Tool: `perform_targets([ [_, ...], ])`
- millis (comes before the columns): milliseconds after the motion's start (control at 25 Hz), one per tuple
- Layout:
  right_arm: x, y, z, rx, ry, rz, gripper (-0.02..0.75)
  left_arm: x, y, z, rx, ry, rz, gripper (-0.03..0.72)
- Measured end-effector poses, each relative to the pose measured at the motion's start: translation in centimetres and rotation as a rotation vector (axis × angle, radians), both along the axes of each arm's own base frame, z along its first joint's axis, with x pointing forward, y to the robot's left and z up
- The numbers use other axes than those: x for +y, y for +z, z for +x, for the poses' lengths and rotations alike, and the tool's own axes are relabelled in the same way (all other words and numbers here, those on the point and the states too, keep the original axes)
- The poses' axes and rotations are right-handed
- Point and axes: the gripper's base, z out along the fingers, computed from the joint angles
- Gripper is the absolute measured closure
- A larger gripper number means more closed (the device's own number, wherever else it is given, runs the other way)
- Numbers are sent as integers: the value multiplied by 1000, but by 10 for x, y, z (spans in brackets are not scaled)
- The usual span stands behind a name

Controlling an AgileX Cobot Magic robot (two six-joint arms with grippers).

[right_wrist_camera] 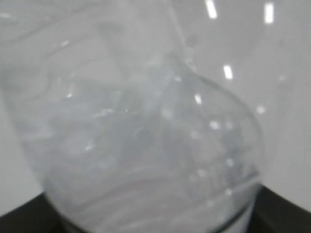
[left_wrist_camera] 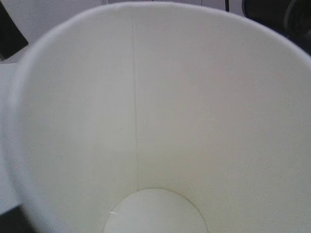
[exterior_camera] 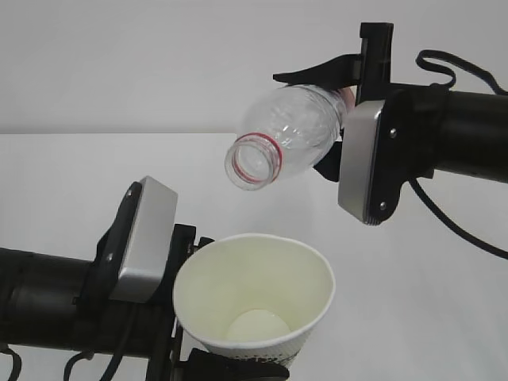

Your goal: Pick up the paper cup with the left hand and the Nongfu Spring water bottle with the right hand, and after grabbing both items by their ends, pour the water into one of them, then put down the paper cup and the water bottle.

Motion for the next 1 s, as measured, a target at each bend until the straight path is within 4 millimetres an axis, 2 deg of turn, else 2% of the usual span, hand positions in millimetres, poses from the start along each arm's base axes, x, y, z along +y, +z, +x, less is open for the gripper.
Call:
perform_targets([
  [1000, 0, 0, 0, -69, 9, -54, 263, 0, 0, 0, 40, 11, -6, 143],
])
